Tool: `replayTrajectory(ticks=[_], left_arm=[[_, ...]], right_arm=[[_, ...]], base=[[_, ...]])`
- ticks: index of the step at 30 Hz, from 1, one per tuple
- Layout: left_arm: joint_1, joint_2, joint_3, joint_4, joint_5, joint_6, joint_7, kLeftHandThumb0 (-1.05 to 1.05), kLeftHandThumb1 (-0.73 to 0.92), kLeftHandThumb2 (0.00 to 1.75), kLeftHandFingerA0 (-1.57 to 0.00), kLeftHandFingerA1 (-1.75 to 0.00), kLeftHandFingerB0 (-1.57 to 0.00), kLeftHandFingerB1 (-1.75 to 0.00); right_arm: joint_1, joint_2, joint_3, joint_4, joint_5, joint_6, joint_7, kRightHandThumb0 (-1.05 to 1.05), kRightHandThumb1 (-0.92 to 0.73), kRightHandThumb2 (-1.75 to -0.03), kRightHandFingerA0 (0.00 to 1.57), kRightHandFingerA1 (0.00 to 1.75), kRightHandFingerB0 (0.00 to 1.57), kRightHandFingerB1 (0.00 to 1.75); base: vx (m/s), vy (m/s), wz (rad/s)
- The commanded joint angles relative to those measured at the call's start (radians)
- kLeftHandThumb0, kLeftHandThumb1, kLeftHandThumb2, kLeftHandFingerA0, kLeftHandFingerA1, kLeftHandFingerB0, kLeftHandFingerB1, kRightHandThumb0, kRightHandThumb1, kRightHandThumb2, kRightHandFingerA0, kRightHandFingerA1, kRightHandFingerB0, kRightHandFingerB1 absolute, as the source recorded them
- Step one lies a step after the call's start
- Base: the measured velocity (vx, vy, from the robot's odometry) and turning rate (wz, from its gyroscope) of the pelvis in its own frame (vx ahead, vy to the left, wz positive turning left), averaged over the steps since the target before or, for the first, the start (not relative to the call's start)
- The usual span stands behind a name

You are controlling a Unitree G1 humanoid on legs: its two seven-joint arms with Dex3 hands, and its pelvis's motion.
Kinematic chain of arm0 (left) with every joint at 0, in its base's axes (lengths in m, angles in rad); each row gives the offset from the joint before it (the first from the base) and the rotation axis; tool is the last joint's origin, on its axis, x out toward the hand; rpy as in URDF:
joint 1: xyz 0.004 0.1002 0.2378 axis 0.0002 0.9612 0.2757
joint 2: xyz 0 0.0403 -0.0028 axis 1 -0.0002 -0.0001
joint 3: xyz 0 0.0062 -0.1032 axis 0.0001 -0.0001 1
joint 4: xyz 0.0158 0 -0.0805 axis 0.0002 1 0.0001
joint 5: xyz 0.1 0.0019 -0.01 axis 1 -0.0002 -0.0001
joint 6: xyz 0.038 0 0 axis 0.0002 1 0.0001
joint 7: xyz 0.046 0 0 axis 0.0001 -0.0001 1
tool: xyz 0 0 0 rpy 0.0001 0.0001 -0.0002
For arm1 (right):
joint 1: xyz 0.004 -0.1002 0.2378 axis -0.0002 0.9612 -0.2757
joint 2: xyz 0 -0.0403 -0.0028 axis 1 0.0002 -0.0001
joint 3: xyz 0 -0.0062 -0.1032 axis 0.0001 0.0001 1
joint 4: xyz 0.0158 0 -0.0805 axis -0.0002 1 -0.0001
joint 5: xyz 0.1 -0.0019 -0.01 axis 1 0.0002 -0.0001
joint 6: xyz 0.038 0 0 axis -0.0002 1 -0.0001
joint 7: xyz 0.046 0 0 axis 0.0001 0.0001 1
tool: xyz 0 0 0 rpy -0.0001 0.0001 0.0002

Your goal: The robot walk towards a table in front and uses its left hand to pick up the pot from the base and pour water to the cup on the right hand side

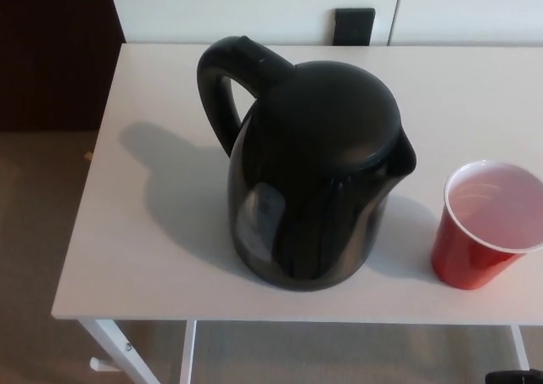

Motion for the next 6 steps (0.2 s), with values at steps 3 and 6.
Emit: replayTrajectory(ticks=[3, 6], left_arm=[[0.015, 0.032, -0.068, 0.107, 0.099, -0.354, 0.093, -0.39, 0.57, 0.73, -0.48, -0.50, -0.38, -0.45], [-0.005, 0.033, -0.068, 0.143, 0.085, -0.364, 0.089, -0.39, 0.57, 0.73, -0.50, -0.52, -0.41, -0.47]], right_arm=[[0.014, -0.022, -0.006, 0.009, 0.009, -0.017, -0.015, -0.63, -0.24, -0.91, 0.90, 0.82, 0.60, 0.78], [0.012, -0.022, -0.002, 0.010, 0.005, -0.021, -0.017, -0.65, -0.23, -0.91, 0.91, 0.81, 0.60, 0.77]], base=[[0.00, 0.000, 0.00], [0.00, 0.000, 0.00]])
